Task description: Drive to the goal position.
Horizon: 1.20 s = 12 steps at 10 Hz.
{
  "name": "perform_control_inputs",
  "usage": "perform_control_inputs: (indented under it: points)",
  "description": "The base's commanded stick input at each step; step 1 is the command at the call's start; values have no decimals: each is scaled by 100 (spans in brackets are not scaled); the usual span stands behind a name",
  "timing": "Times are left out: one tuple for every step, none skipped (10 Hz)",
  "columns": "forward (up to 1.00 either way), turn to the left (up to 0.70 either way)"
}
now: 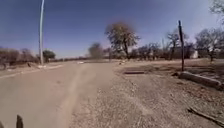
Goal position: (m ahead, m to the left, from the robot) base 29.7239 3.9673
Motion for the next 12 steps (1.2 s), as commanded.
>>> perform_control_inputs:
  points:
    - [100,0]
    - [100,0]
    - [100,0]
    - [100,0]
    - [100,0]
    - [100,0]
    - [100,0]
    - [100,0]
    - [100,0]
    - [100,0]
    - [100,0]
    - [100,-24]
